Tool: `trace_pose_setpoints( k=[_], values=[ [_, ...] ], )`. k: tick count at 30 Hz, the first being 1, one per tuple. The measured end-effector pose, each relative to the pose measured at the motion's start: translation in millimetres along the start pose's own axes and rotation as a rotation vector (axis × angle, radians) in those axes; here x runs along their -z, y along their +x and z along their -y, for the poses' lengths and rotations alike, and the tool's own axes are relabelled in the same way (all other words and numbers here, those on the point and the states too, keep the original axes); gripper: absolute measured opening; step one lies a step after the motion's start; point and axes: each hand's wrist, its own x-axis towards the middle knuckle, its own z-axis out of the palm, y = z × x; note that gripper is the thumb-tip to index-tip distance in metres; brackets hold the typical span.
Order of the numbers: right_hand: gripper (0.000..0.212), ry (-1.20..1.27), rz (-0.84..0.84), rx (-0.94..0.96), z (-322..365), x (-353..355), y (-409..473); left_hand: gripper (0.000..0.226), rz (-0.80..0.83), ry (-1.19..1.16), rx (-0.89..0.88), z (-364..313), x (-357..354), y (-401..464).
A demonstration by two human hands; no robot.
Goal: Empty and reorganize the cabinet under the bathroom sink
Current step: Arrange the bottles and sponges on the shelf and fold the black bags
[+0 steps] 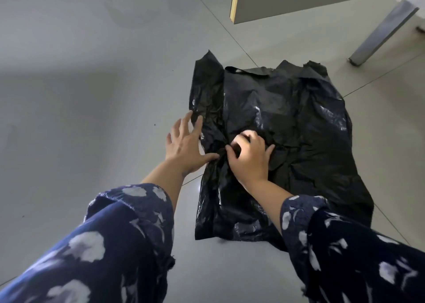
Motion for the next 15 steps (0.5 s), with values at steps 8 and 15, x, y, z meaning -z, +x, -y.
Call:
trace_pose_setpoints(
  k=[8,15],
  values=[
    [0.011,0.173,-0.069,0.258,28,7,5,0.078,0.19,0.107,-0.042,6,-6,1],
    [0.028,0.106,0.31,0.317,20,-5,-8,0.069,0.217,0.196,-0.117,20,-5,1]
  ],
)
